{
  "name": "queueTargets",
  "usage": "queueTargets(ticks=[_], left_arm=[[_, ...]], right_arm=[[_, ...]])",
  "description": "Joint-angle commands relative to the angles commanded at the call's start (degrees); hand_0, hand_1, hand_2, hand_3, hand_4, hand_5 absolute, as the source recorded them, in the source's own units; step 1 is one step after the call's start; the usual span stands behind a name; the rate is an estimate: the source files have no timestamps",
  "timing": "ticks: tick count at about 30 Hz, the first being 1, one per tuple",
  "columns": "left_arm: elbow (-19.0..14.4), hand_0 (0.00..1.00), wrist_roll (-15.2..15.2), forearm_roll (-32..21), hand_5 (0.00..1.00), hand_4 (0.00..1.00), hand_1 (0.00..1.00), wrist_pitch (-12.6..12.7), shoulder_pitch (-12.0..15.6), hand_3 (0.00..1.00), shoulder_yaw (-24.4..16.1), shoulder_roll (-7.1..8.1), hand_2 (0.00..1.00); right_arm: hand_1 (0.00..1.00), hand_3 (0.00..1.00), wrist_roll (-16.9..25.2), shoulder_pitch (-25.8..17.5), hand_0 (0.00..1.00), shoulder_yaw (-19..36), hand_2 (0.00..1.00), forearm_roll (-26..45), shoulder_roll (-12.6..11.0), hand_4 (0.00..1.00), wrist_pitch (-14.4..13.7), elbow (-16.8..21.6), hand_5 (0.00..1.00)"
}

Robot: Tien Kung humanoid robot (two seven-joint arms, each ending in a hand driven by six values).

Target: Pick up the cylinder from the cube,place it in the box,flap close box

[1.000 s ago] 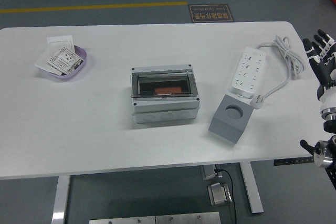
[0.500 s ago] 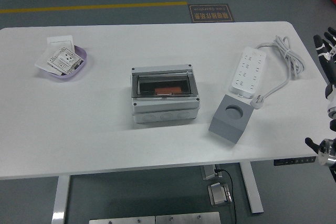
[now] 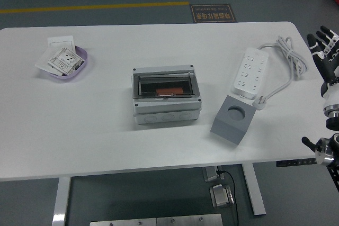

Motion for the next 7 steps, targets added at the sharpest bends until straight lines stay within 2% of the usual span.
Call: queueTargets(ticks=[7], left_arm=[[0.0,0.663,-0.2,0.1,0.055,0.491,0.687,0.0,-0.4,0.554,0.0,-0.05,0.568]], right_arm=[[0.816,0.806,-0.6,0.6,0.9,-1.5,0.831,-4.3,-0.7,0.998,0.0,0.2,0.592]])
